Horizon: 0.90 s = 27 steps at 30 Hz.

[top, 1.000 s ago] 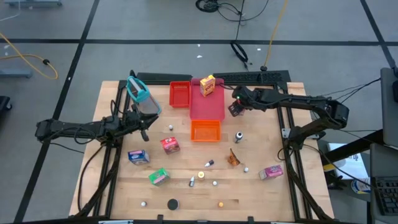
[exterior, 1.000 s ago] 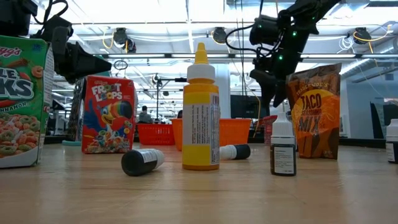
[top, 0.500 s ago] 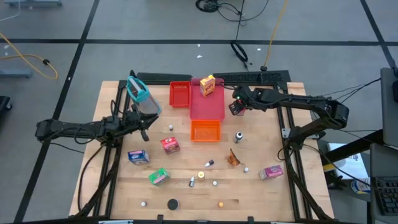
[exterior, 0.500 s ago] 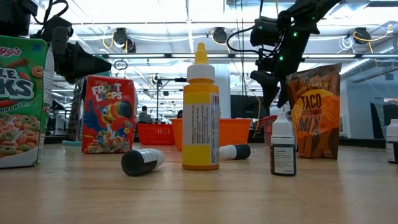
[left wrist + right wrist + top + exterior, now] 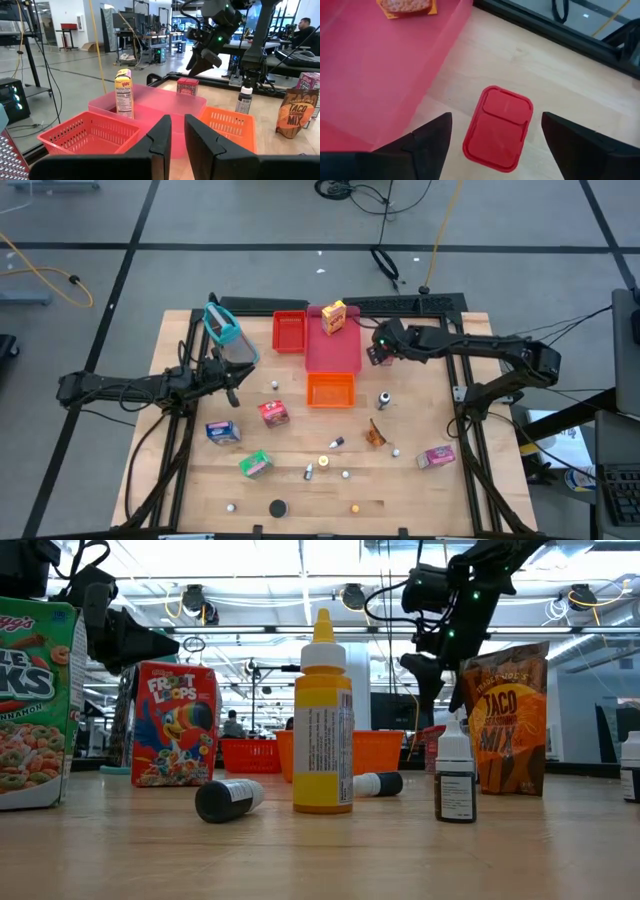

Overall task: Pick & Place Kitchen Items
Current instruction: Put the red spice can into the orange bin

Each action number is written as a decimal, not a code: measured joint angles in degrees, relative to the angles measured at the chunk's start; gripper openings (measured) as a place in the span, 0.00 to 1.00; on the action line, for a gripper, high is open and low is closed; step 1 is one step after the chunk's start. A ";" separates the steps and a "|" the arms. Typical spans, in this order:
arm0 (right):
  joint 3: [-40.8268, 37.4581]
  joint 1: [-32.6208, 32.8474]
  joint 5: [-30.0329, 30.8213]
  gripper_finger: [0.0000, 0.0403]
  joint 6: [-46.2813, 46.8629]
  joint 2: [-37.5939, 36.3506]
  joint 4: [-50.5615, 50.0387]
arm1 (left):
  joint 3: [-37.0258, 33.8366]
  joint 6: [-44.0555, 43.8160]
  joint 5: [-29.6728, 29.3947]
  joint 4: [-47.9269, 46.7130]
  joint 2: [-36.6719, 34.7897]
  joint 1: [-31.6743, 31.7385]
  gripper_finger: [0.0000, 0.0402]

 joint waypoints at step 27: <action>-17.18 0.50 1.51 0.77 5.00 0.00 25.22 | 0.00 0.21 -0.04 -0.17 0.02 0.00 0.13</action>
